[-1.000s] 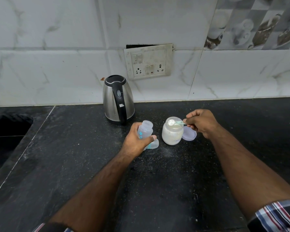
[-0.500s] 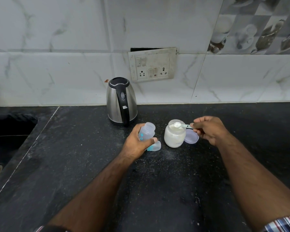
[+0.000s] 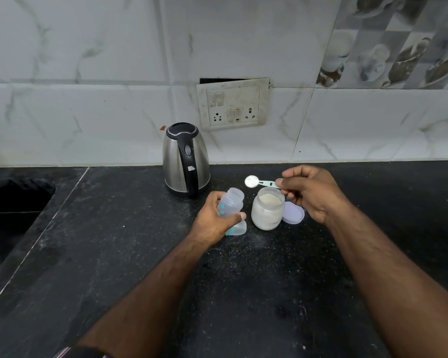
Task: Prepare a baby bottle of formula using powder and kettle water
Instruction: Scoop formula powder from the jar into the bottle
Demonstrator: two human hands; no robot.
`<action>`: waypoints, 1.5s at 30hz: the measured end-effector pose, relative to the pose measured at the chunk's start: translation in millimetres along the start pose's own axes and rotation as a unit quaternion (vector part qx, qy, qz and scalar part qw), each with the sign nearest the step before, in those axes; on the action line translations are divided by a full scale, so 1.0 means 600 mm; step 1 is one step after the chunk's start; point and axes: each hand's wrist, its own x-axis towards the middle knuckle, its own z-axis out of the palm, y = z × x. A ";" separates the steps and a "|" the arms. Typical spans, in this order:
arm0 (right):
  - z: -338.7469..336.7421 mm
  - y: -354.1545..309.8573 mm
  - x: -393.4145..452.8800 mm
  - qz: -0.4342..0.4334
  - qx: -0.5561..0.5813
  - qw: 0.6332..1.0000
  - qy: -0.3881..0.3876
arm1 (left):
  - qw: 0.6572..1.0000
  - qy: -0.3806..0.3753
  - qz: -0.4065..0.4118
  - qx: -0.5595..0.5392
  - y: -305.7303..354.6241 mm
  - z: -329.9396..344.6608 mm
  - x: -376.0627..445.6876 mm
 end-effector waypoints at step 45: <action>0.087 -0.043 -0.055 -0.286 -0.409 0.865 -0.060 | 0.994 -0.031 0.025 -0.102 0.015 -0.009 -0.011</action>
